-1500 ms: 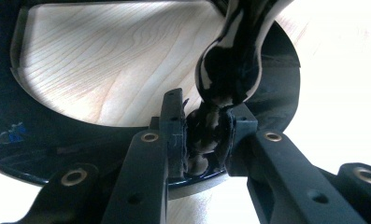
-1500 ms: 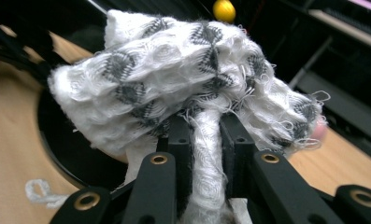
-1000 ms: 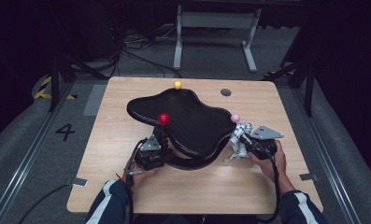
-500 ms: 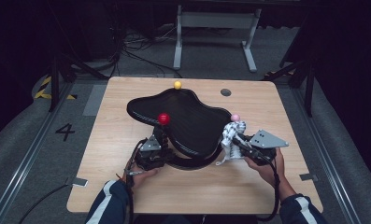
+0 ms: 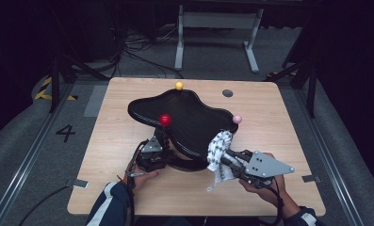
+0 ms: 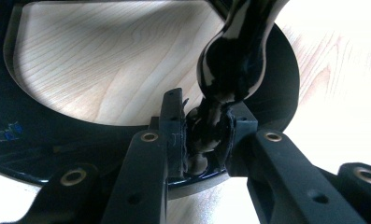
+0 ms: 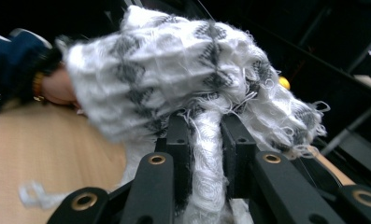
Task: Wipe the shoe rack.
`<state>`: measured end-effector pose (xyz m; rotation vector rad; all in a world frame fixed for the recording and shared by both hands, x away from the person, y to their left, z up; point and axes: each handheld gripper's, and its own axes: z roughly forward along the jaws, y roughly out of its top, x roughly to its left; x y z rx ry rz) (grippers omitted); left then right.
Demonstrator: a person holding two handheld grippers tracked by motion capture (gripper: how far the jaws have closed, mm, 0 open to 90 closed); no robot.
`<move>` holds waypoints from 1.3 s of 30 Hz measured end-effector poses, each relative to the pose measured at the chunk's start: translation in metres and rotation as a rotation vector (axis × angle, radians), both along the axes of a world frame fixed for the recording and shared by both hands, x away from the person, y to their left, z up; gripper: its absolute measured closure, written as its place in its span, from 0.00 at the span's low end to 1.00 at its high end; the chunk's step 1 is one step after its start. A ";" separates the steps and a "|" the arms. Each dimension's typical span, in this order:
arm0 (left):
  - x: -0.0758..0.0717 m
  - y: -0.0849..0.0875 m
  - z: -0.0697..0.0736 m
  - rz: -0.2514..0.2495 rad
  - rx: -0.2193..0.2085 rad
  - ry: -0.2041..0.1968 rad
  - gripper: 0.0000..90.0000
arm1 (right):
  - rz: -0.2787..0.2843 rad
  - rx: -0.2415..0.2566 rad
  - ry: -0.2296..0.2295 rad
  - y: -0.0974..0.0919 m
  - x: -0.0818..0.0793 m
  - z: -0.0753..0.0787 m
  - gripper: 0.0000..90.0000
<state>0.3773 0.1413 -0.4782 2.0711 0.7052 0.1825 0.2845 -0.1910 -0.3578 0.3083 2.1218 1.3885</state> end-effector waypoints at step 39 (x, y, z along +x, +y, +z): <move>0.000 0.000 0.000 -0.005 0.001 0.001 0.83 | -0.420 -0.122 0.289 -0.060 0.115 -0.086 0.86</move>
